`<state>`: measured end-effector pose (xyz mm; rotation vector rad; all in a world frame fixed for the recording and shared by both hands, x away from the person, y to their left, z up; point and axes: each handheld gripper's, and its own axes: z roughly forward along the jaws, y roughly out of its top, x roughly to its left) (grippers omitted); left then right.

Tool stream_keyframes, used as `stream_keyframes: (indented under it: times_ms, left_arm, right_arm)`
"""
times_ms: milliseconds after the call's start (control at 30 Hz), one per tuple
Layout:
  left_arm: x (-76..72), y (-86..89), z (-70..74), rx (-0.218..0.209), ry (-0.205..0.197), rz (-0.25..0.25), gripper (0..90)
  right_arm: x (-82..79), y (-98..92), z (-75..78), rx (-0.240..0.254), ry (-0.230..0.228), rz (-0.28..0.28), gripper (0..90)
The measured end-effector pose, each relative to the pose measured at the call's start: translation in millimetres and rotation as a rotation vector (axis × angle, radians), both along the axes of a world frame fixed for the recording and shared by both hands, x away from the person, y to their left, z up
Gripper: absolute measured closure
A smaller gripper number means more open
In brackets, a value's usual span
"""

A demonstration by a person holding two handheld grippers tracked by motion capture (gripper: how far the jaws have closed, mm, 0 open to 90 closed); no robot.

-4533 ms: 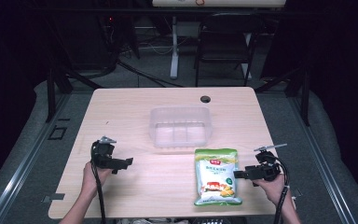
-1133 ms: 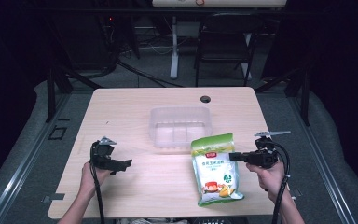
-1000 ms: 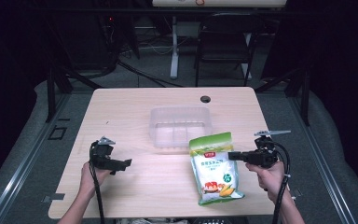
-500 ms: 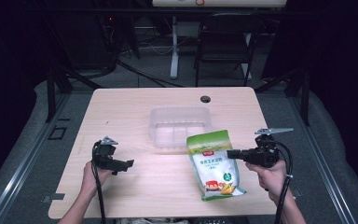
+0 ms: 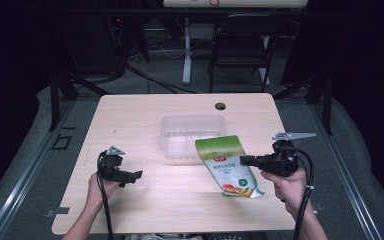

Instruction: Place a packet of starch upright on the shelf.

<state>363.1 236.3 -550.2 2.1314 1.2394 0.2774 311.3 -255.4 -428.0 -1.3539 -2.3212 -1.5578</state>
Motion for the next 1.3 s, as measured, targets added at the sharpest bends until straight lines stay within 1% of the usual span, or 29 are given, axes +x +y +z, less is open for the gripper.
stream_keyframes:
  times_ms: [67,233,267,367,467,533,567,633,733,767,933,1133,1300]
  left_arm:
    - [0.0,2.0,-0.8,-0.01,-0.002,0.01,0.3]
    - [-0.2,2.4,-0.7,-0.011,-0.004,0.012,0.3]
    - [-0.2,1.9,-0.4,-0.009,-0.001,0.008,0.3]
    - [0.1,1.3,-0.4,-0.004,-0.002,0.003,0.3]
    - [0.4,1.0,-0.5,-0.001,-0.001,0.005,0.3]
    - [0.1,1.3,-0.1,-0.003,-0.008,0.006,0.3]
    - [0.2,2.0,0.3,0.005,-0.014,0.004,0.3]
    - [0.0,1.9,0.2,0.003,-0.013,0.008,0.3]
    - [0.0,2.4,-0.1,-0.005,-0.01,0.01,0.3]
    - [0.0,2.4,-0.1,-0.005,-0.01,0.01,0.3]
    - [0.1,1.7,-0.3,0.001,-0.011,0.009,0.3]
    - [0.3,1.6,-1.6,-0.002,-0.007,0.009,0.3]
    - [-0.8,1.5,-1.2,-0.004,-0.003,0.006,0.3]
  right_arm:
    - [0.7,1.0,2.4,-0.001,-0.008,-0.001,90.0]
    - [3.9,2.0,9.0,-0.022,-0.019,-0.011,90.0]
    - [4.2,2.6,10.3,-0.02,-0.022,-0.019,90.0]
    - [5.3,1.9,14.3,-0.009,-0.03,-0.017,90.0]
    - [6.6,0.2,20.4,0.013,-0.044,-0.034,90.0]
    - [8.0,0.1,24.0,0.026,-0.053,-0.041,90.0]
    - [8.6,0.5,25.7,0.029,-0.057,-0.046,90.0]
    - [9.3,1.3,27.3,0.029,-0.061,-0.047,90.0]
    - [11.7,4.2,34.3,0.032,-0.08,-0.051,90.0]
    - [11.7,4.2,34.3,0.032,-0.08,-0.051,90.0]
    - [16.9,8.3,44.6,0.037,-0.098,-0.055,90.0]
    - [22.7,13.8,51.5,0.05,-0.113,-0.059,90.0]
    - [29.0,18.5,55.3,0.044,-0.121,-0.067,90.0]
